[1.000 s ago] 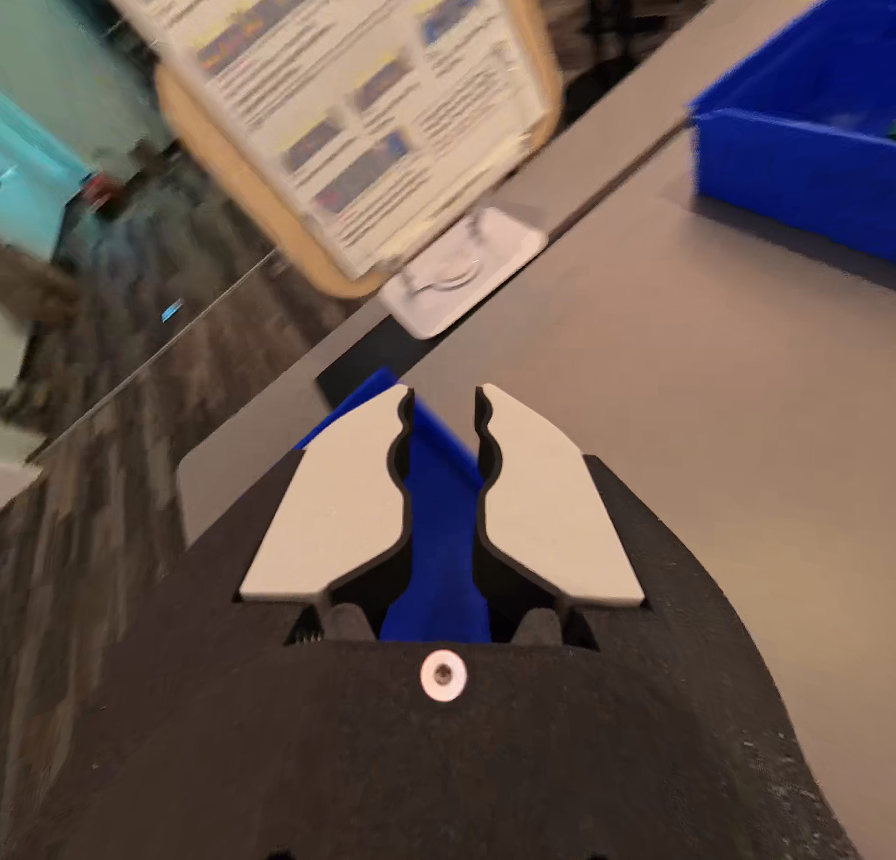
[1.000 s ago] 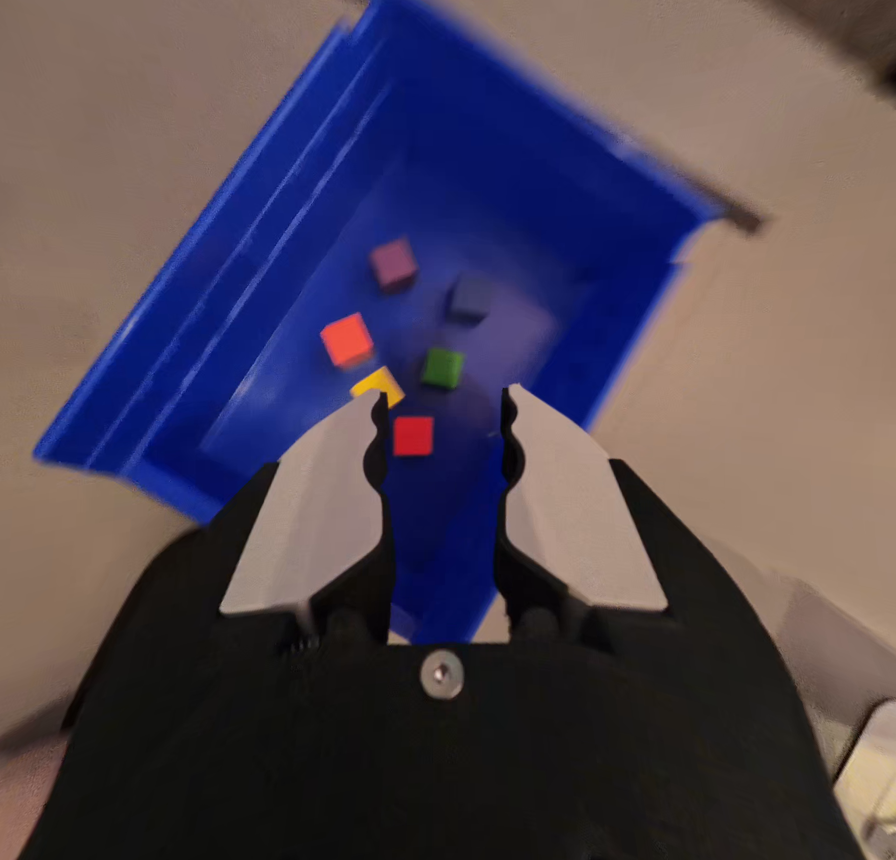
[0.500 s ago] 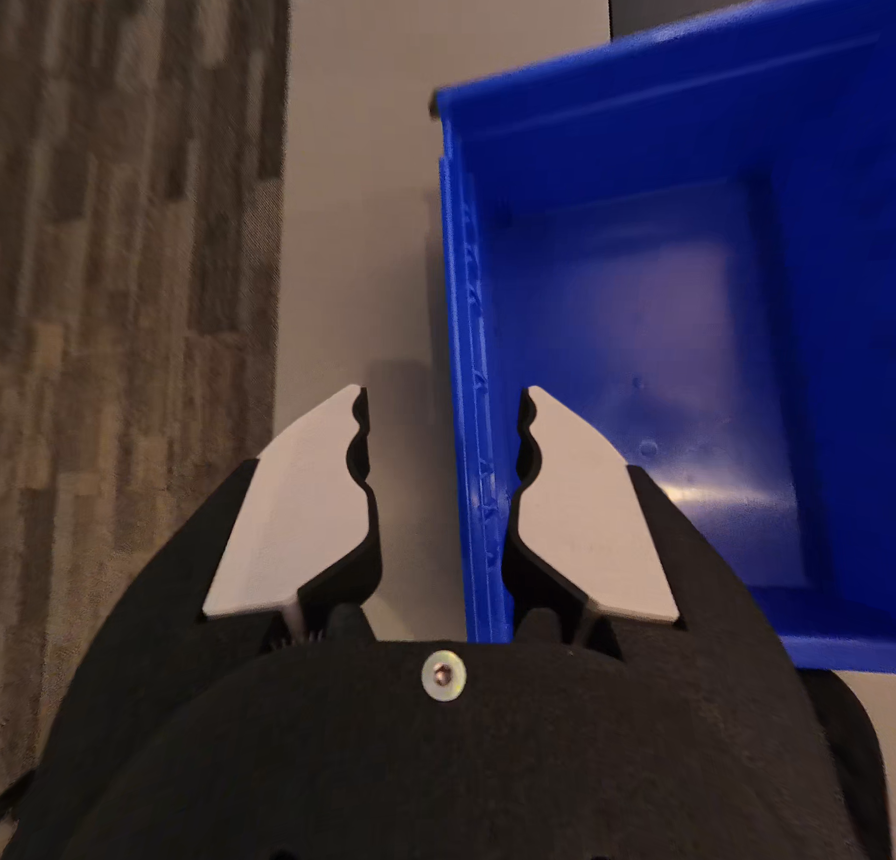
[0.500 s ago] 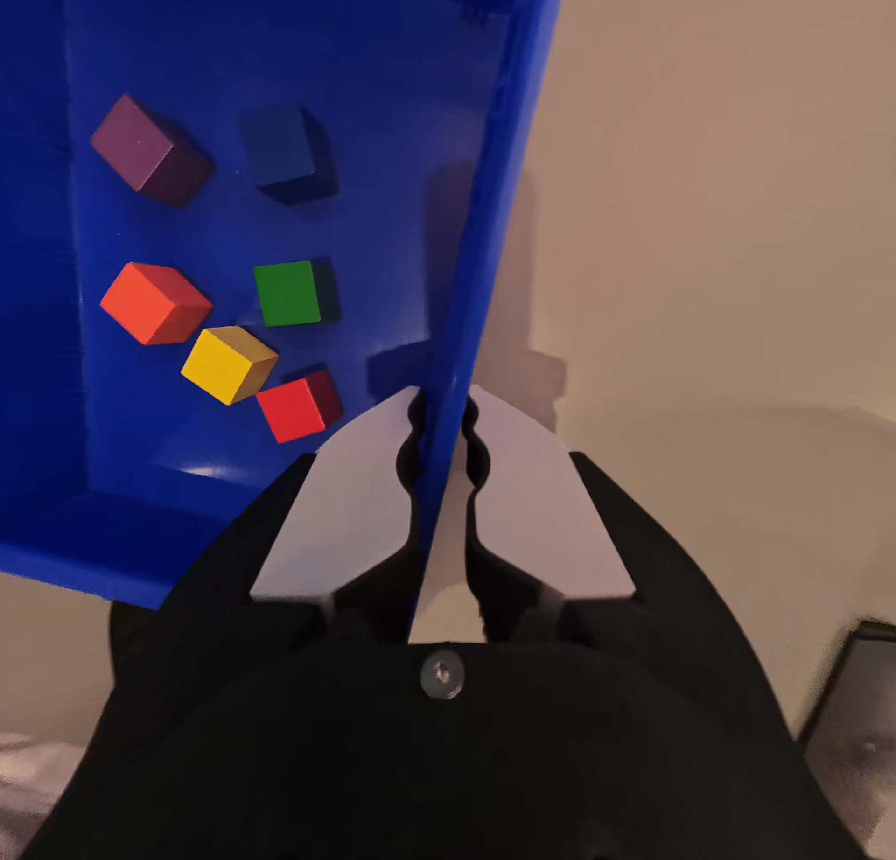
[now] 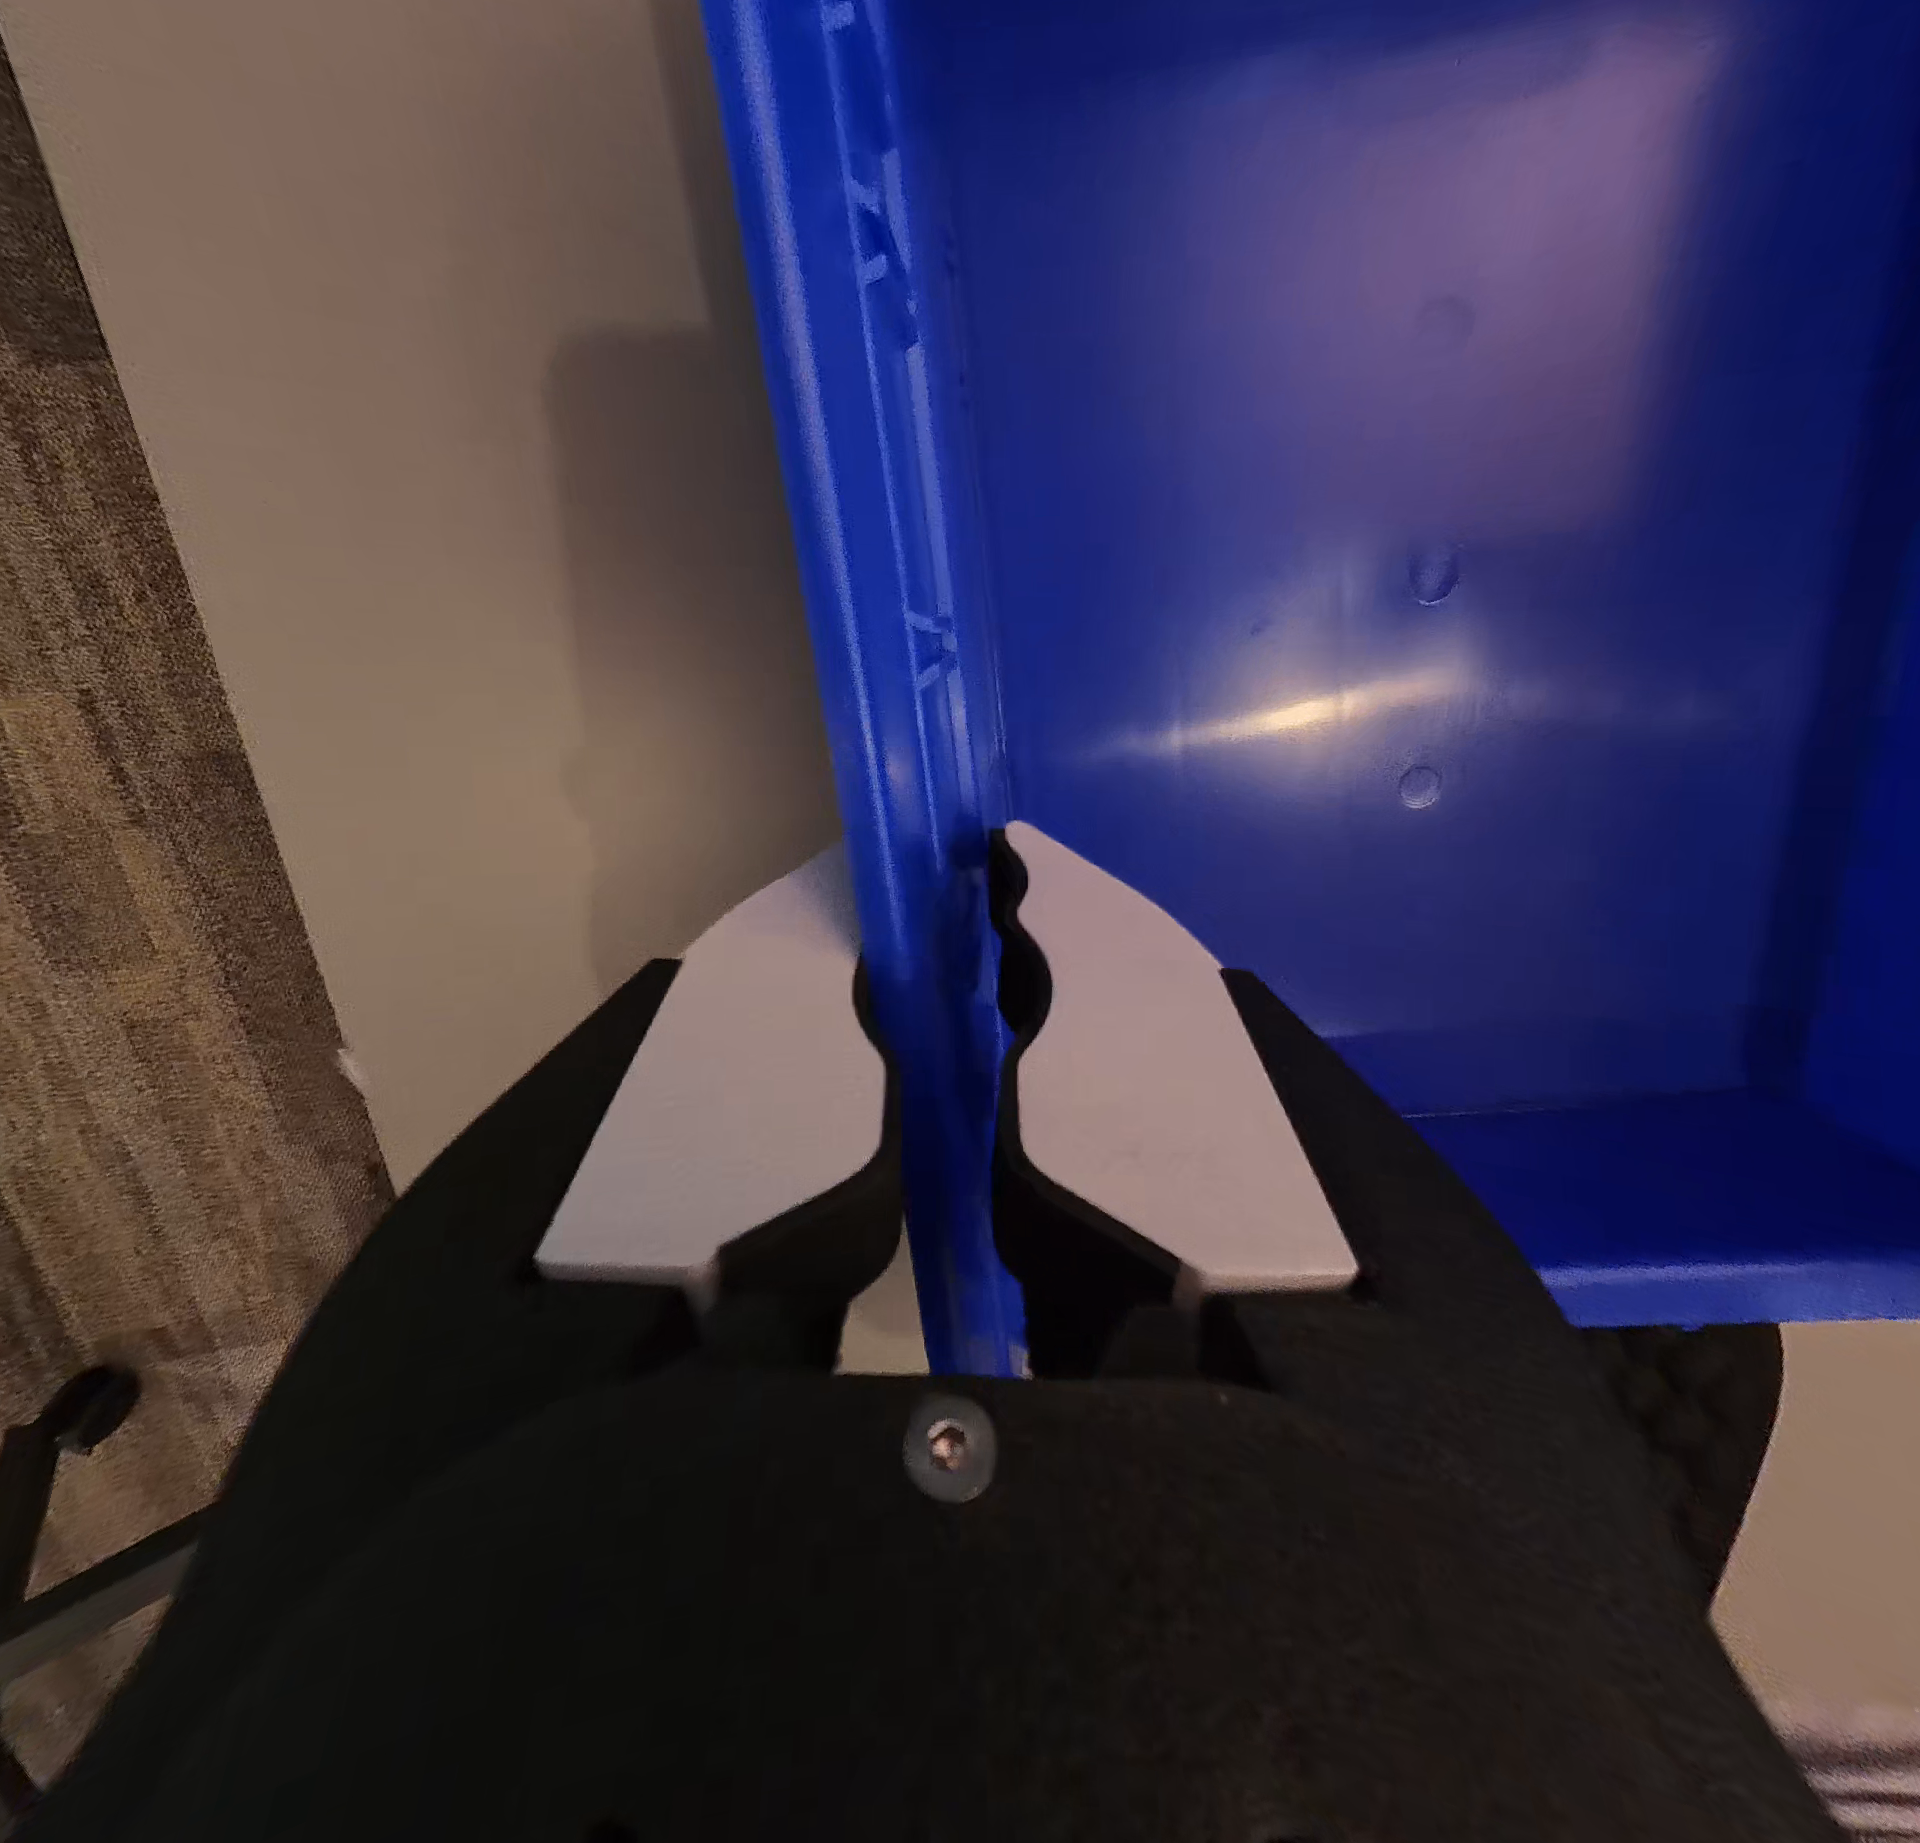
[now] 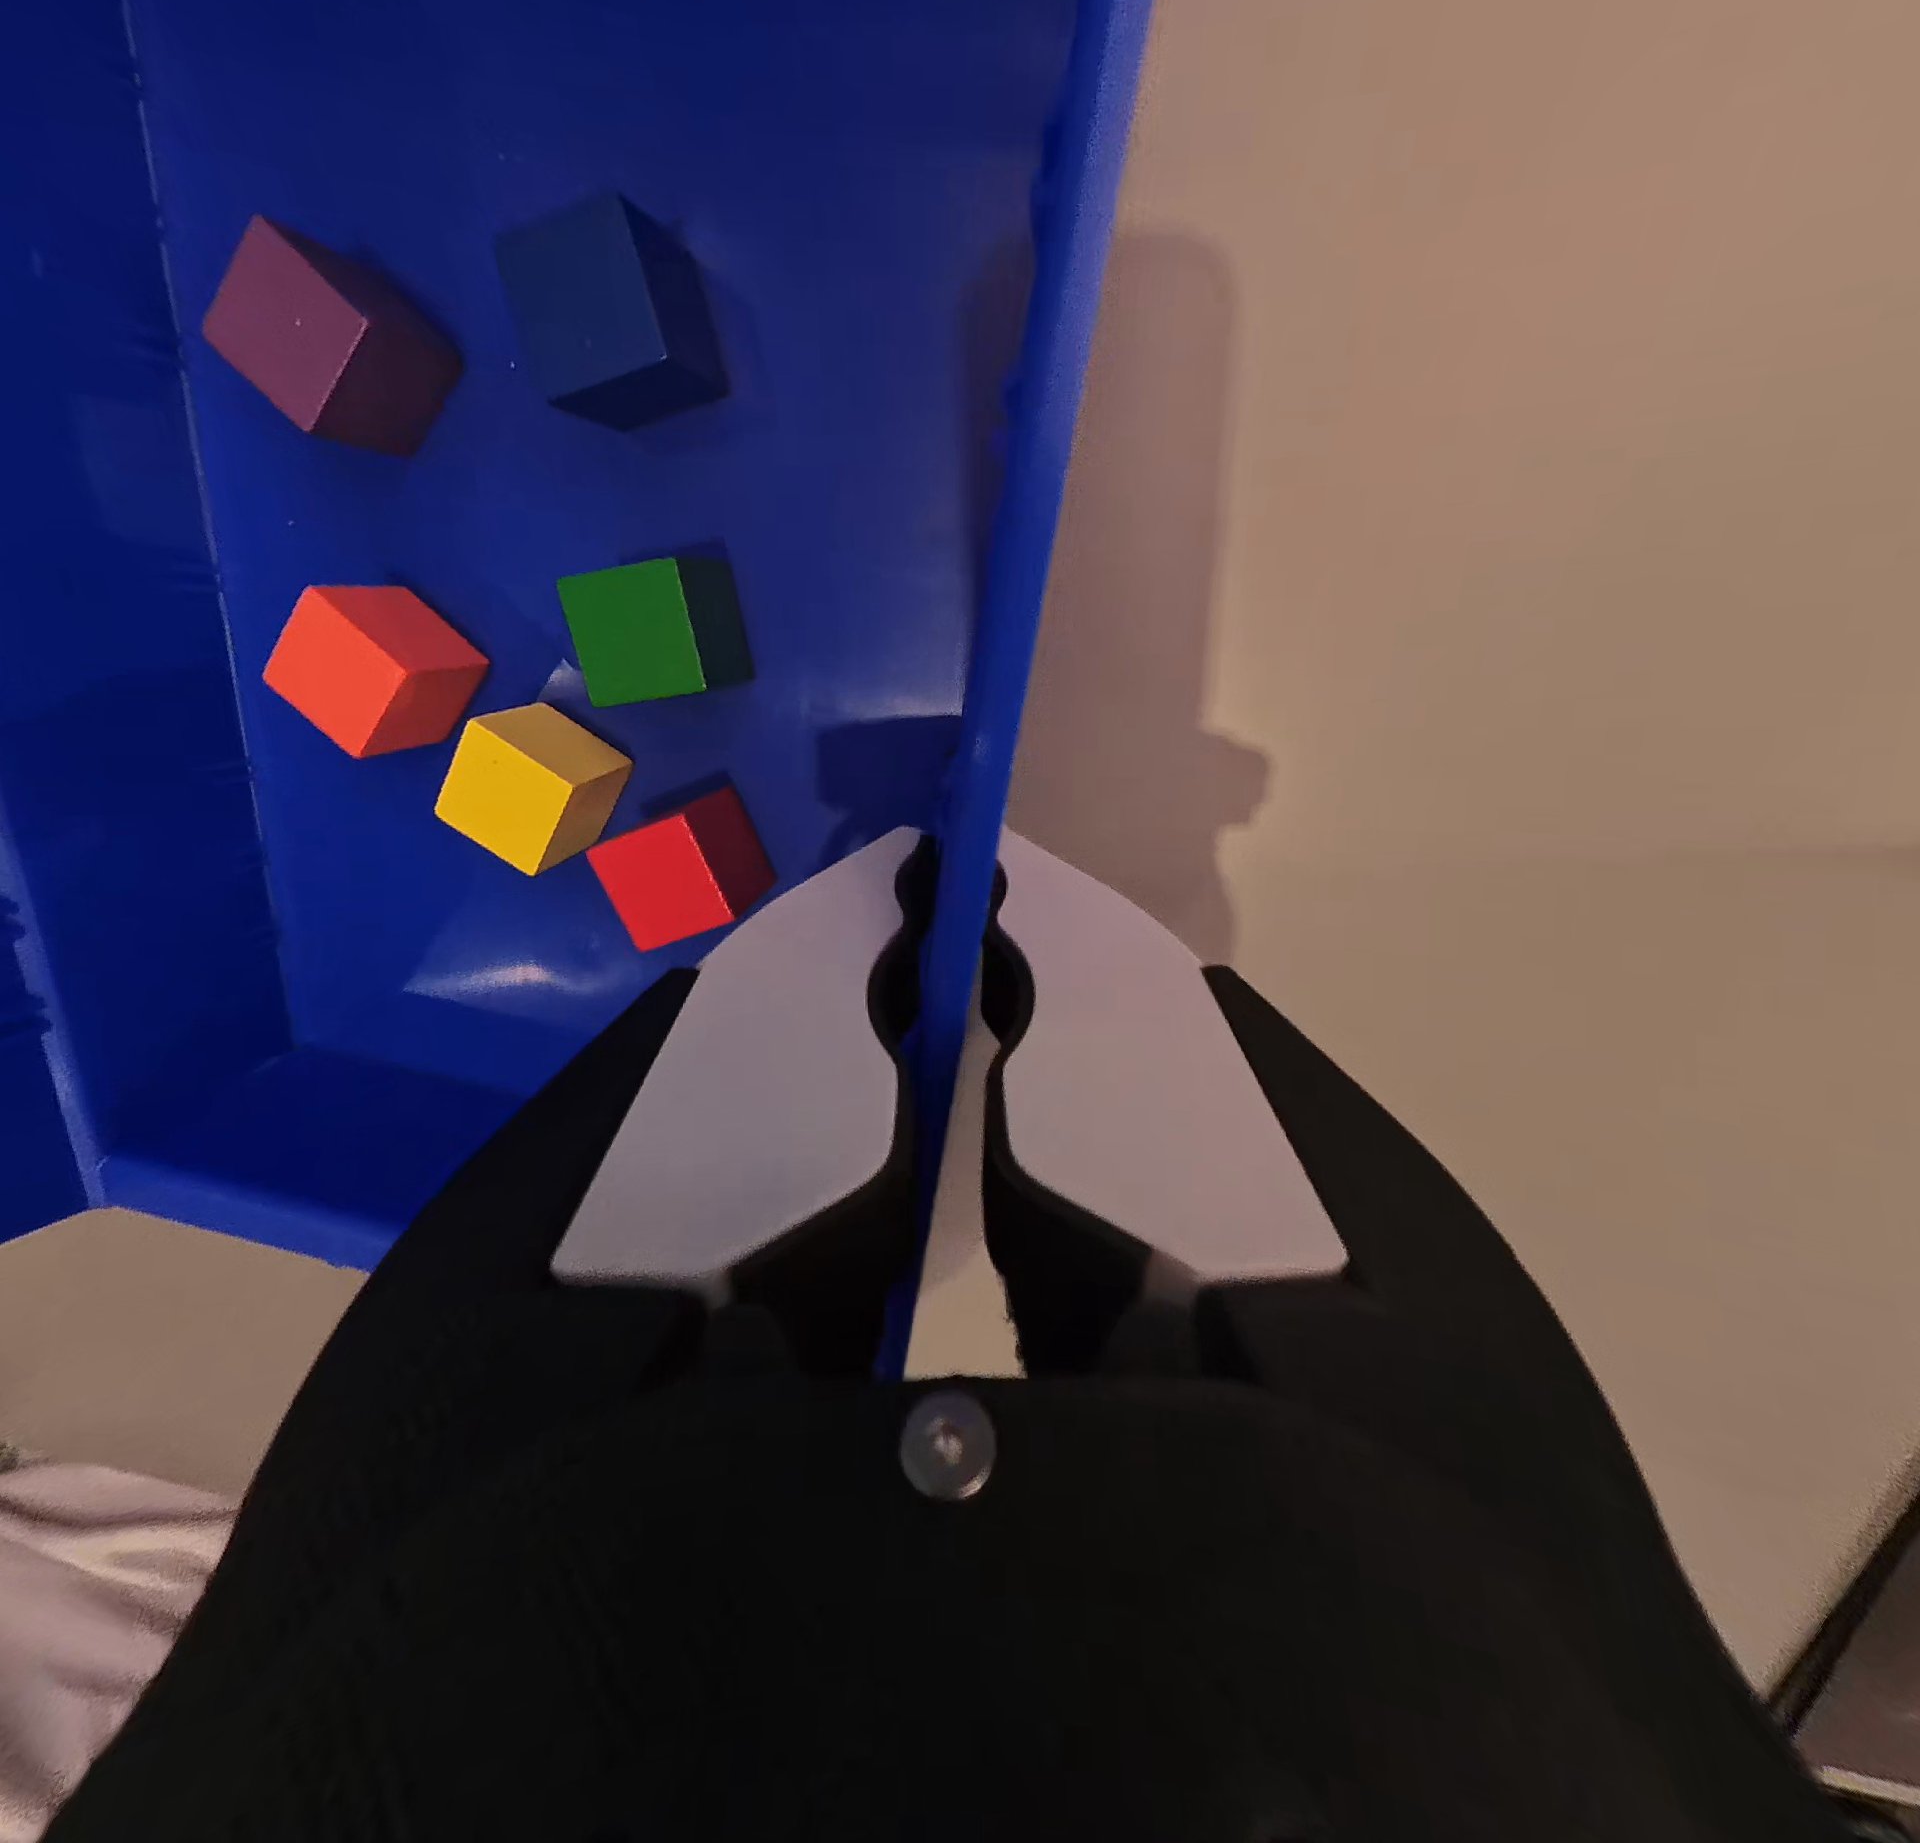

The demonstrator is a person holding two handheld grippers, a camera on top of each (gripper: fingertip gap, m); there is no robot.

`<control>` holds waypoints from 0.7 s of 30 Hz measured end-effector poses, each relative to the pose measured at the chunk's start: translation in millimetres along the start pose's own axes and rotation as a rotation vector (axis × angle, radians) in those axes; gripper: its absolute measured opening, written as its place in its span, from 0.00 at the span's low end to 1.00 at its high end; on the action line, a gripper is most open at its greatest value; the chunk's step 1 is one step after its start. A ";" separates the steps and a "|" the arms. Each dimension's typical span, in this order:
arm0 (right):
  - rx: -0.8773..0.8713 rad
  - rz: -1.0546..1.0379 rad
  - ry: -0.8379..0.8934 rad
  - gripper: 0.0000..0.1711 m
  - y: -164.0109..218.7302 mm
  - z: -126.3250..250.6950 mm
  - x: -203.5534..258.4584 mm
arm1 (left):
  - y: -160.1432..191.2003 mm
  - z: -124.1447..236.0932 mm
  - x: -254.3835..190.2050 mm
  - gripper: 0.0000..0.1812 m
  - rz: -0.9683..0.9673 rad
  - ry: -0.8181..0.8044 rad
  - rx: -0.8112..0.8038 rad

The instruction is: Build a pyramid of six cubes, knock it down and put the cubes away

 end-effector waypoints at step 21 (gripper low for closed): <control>0.167 0.242 -0.132 0.08 -16.9 -32.5 150.7 | -59.9 5.7 -181.3 0.15 -0.459 -0.006 0.111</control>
Point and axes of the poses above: each gripper's, where its closed fingertips meet, z back along the fingers, y out of its underside, x = y × z across the jaws, the point moved 8 cm from there along z, back along the fingers, and after that the axes turned 8 degrees about -z, right-handed, at the moved point
